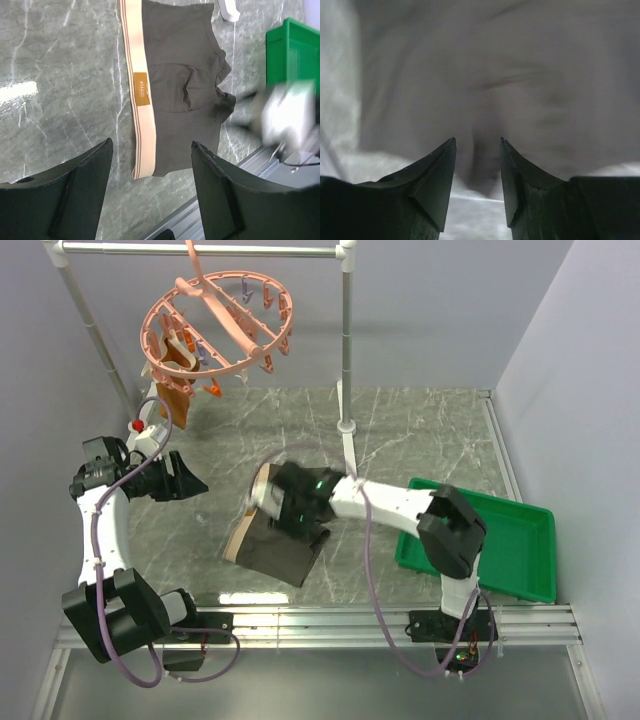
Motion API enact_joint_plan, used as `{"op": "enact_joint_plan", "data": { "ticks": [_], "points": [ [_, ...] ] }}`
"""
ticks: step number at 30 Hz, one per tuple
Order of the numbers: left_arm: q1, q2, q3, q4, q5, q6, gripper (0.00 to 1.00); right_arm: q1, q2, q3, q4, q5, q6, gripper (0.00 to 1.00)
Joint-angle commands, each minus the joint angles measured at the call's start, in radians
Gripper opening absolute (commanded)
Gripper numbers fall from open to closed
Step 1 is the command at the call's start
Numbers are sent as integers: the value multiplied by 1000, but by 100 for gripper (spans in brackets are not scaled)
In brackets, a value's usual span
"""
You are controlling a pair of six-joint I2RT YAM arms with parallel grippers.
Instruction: Clip the underwear to the hanger
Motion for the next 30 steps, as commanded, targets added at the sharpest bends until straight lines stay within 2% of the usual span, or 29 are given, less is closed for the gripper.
{"op": "enact_joint_plan", "data": {
  "ticks": [1, 4, 8, 13, 19, 23, 24, 25, 27, 30],
  "points": [
    [17, 1, 19, 39, 54, -41, 69, 151, -52, -71, -1, 93, -158, 47],
    [31, 4, 30, 69, 51, -98, 69, 209, 40, -8, -59, 131, -115, 46],
    [51, -5, 59, 90, 30, -152, 70, 243, 146, 61, -51, 147, -75, 46],
    [66, -13, 79, 84, 28, -162, 70, 248, 340, 300, -94, 130, 25, 47],
    [97, -31, 96, 58, 36, -165, 70, 228, 499, 512, -33, 174, 138, 50],
    [130, -61, 75, 50, -4, -165, 71, 159, 620, 745, 68, 214, 343, 54],
    [137, -62, 75, 46, -13, -165, 72, 106, 635, 780, 91, 193, 385, 54],
    [143, -65, 72, 40, -24, -165, 72, 85, 637, 790, 132, 176, 475, 58],
    [146, -58, 72, 30, -52, -156, 72, 50, 565, 743, 205, 110, 505, 60],
    [146, -56, 36, 33, -44, -174, 72, 13, 383, 588, 280, -74, 557, 63]
  ]
}}
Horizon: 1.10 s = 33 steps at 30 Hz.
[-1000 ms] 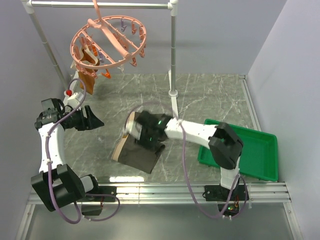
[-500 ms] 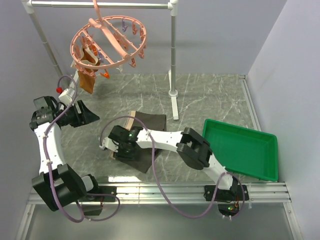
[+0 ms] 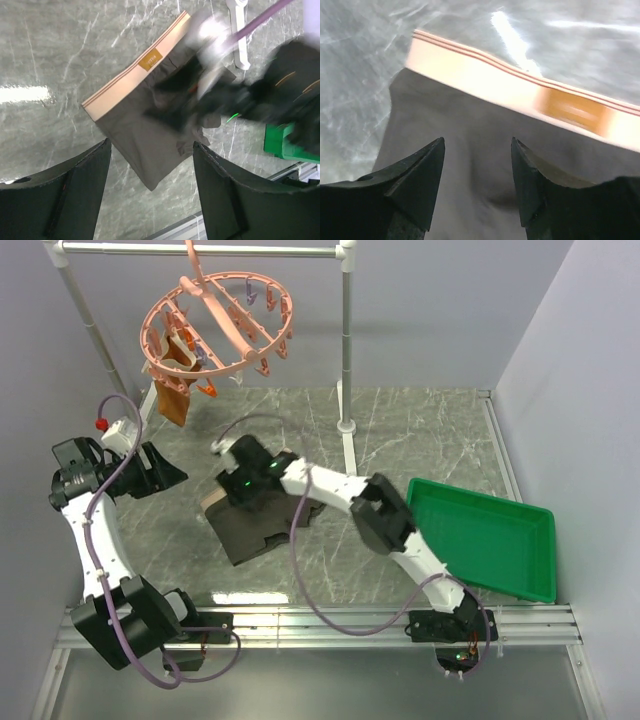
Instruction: Clip the underwear to the hanger
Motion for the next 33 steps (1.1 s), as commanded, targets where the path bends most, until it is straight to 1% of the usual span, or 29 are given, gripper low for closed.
{"op": "enact_joint_plan", "data": {
  "ticks": [1, 2, 3, 4, 6, 7, 8, 9, 10, 12, 13, 17, 21, 24, 27, 33],
  "points": [
    [4, -14, -47, 22, -6, -30, 71, -52, -298, -156, 153, -172, 103, 63],
    [0, -3, -82, 45, 27, -45, 70, -54, -341, -194, 151, -179, 53, 63],
    [0, 9, -83, 46, 28, -56, 70, -54, -380, -224, 134, -171, 53, 63],
    [-12, 25, -107, 59, 25, -100, 69, -55, -432, -267, 115, -163, -7, 63],
    [-22, 101, -107, 36, 43, -97, 66, -60, -463, -301, 29, -89, -67, 63],
    [-35, 124, -122, 42, 28, -114, 65, -72, -483, -342, 6, -64, -116, 62],
    [-39, 149, -135, 71, 14, -134, 64, -81, -488, -366, -23, -41, -131, 61],
    [-39, 178, -150, 91, 8, -183, 64, -92, -494, -392, -31, -10, -144, 61],
    [-39, 195, -144, 93, -21, -186, 66, -119, -495, -428, -42, -2, -159, 60],
    [-40, 248, -123, 59, -38, -160, 67, -149, -486, -447, -74, 13, -168, 59],
    [-40, 265, -118, 59, -64, -165, 68, -161, -475, -461, -82, 27, -179, 59],
    [-39, 350, -124, 69, -90, -189, 67, -211, -436, -461, -108, 50, -197, 58],
    [-48, 446, -110, 78, -139, -206, 65, -225, -393, -464, -117, 67, -211, 57],
    [-60, 482, -109, 96, -175, -232, 64, -224, -366, -478, -123, 71, -213, 56],
    [-95, 508, -109, 130, -196, -244, 62, -225, -356, -499, -125, 65, -211, 56],
    [-151, 535, -152, 269, -215, -307, 57, -224, -342, -522, -180, 19, -214, 56]
  ]
}}
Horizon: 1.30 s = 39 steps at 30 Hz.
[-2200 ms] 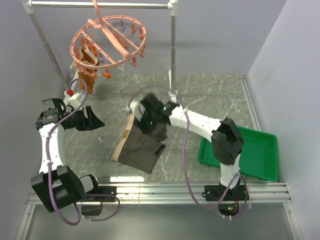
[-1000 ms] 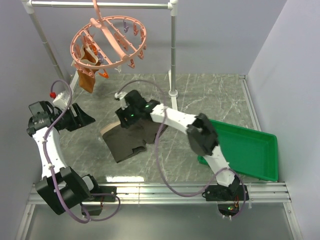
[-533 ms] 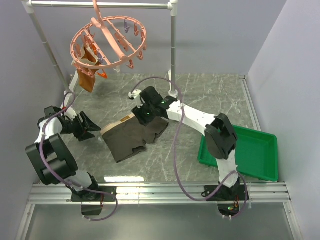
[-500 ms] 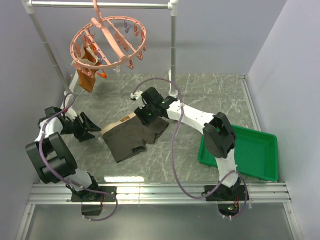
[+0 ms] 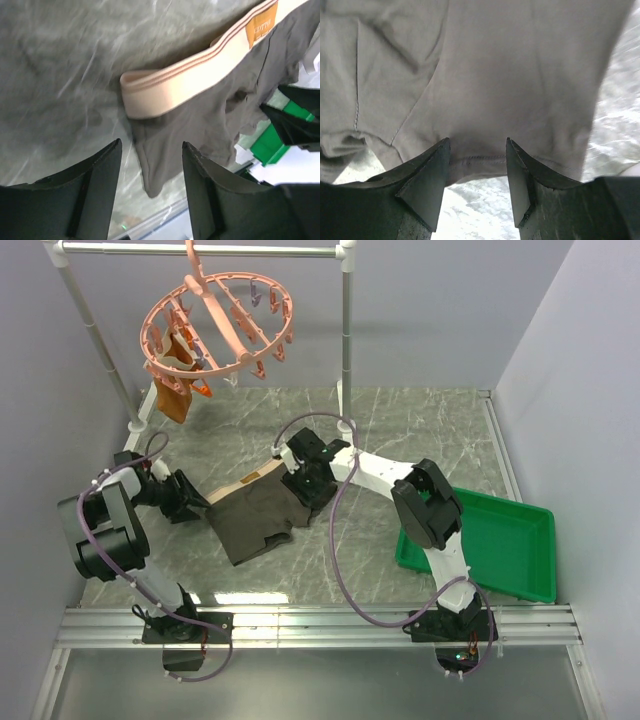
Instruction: Clip the underwear to the hanger
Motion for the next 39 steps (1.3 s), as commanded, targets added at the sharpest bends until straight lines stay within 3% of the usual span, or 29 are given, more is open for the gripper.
{"op": "enact_joint_plan", "data": {
  "ticks": [1, 10, 17, 22, 24, 25, 29, 35, 39],
  "points": [
    [-21, 21, -14, 109, -39, -59, 56, 7, 3, -23, -45, -37, -13, 56],
    [-45, 68, 69, 171, -118, -89, 36, 13, -8, -134, -85, -183, 16, 53],
    [-76, 46, 80, 186, -99, -54, 0, 77, -60, -175, -117, -333, 27, 53],
    [-78, 6, 75, 178, -117, -22, 0, 84, -141, -175, -135, -494, 60, 53],
    [-78, -14, 66, 172, -131, -10, 11, 65, -181, -169, -120, -444, 79, 53],
    [-78, -22, 63, 172, -140, -8, 26, 38, -194, -166, -90, -407, 91, 53],
    [-78, -54, 43, 188, -147, 4, 43, -33, -223, -145, -25, -275, 140, 53],
    [-81, 7, 60, 198, -124, 26, 46, -87, -192, -105, 56, -81, 208, 53],
    [-91, 29, 48, 229, -140, 24, 45, -94, -123, -53, 82, -48, 212, 53]
  ]
}}
